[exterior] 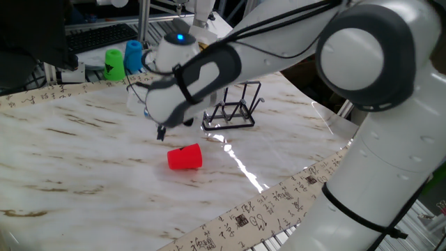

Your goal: Put the cup on the cup rack

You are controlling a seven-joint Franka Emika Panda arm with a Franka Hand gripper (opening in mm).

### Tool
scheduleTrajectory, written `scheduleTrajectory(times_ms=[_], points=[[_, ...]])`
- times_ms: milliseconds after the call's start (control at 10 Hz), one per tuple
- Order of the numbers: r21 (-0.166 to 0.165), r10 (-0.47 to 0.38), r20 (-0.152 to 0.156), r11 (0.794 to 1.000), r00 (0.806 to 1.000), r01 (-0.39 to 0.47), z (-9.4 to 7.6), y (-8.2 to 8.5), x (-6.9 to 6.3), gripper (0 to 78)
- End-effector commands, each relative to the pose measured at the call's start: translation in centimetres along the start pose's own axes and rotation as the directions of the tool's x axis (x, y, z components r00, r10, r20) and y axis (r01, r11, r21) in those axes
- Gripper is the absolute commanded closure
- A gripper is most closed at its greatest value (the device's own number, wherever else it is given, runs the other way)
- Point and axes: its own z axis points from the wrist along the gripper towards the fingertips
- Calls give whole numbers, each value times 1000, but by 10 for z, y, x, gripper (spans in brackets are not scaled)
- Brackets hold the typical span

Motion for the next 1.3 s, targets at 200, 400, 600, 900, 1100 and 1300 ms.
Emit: scheduleTrajectory(times_ms=[200,400,600,900,1100,1300], points=[[-14,116,41,993,992,-116,18,-5,2,776],[-21,187,33,982,982,-186,18,-5,2,776],[-64,222,-28,973,975,-223,18,-5,2,776],[-90,233,-95,966,968,-242,18,-5,2,776],[-78,247,-76,964,966,-253,18,-5,2,776],[-68,248,-60,965,967,-252,18,-5,2,776]])
